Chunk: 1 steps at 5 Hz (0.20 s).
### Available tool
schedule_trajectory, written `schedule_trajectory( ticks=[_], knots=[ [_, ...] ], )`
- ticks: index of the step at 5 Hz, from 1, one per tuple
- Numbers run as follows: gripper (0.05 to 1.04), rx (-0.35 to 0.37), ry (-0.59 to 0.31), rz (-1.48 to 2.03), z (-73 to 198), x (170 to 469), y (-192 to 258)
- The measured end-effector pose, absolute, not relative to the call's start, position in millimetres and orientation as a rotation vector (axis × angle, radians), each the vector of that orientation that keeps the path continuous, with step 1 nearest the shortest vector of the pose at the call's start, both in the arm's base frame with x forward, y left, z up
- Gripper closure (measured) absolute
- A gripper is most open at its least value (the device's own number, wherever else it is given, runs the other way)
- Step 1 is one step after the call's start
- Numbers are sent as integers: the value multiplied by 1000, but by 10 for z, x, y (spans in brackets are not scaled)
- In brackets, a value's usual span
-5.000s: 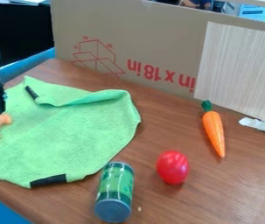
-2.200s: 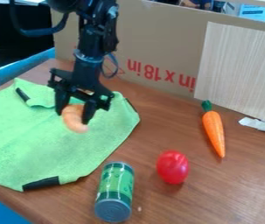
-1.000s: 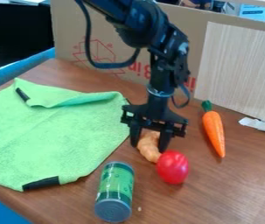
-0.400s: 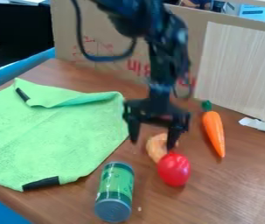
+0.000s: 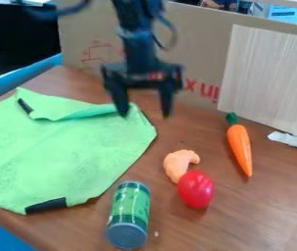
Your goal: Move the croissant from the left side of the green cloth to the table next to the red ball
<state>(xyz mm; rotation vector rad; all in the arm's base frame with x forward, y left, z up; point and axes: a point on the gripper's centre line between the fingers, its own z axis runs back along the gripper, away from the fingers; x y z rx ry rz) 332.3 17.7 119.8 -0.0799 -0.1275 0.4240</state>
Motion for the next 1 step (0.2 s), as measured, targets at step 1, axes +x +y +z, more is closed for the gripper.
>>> schedule_trajectory(
  ticks=[1],
  knots=[
    [83,-128,-136,413,1526,3105,467]
  ],
)
